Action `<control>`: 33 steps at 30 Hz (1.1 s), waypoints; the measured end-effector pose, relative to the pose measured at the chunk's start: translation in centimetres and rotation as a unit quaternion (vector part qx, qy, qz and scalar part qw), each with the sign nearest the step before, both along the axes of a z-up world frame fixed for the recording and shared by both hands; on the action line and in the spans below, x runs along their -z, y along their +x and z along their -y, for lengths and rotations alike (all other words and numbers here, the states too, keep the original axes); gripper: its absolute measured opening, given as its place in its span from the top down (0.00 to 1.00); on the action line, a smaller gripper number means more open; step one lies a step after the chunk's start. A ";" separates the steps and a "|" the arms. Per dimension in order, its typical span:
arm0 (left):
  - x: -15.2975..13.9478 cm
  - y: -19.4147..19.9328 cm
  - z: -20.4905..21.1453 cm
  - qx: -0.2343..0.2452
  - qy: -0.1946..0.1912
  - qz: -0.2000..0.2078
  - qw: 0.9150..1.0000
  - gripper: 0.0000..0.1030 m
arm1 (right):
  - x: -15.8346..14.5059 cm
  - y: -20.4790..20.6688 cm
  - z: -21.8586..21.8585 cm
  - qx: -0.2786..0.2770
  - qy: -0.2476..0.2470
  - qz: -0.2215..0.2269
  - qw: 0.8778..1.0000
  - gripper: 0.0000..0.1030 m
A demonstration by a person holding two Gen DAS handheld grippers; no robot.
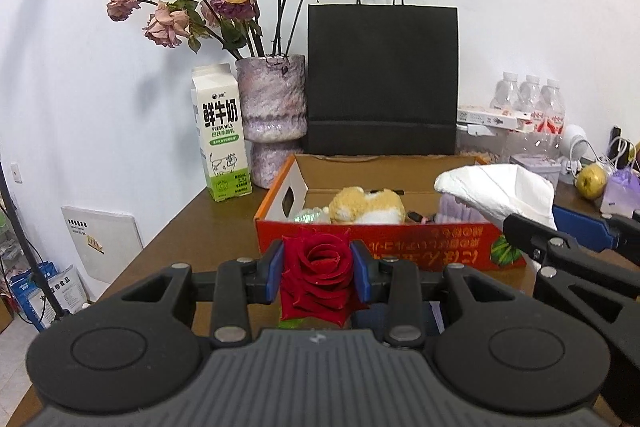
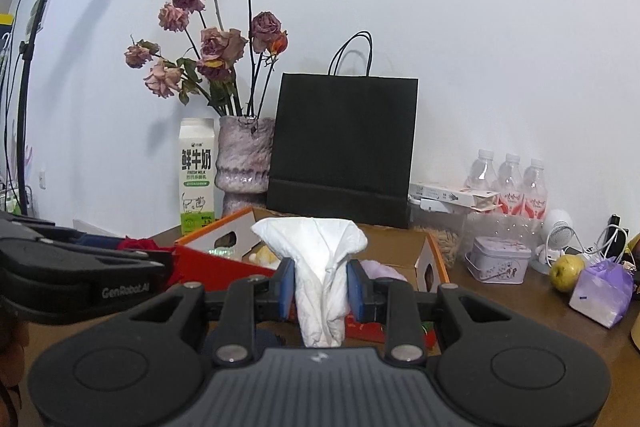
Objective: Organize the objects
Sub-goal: 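Carry the red rose and white cloth over the red box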
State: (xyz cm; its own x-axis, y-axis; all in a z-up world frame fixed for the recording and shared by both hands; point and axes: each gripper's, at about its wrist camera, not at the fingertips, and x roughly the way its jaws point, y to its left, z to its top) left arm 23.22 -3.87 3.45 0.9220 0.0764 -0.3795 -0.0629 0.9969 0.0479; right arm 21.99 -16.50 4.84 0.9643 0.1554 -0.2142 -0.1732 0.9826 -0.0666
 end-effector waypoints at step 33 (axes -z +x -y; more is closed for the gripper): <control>-0.8 10.2 -0.5 -0.009 -0.022 0.010 1.000 0.65 | -0.3 10.3 -0.1 0.006 0.044 0.000 0.999 0.74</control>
State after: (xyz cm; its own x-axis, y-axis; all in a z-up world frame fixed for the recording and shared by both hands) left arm 33.38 -3.35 4.20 0.9285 0.0756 -0.3636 -0.0805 0.9968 0.0019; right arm 32.29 -16.44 5.11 0.9661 0.1626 -0.2007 -0.1618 0.9866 0.0206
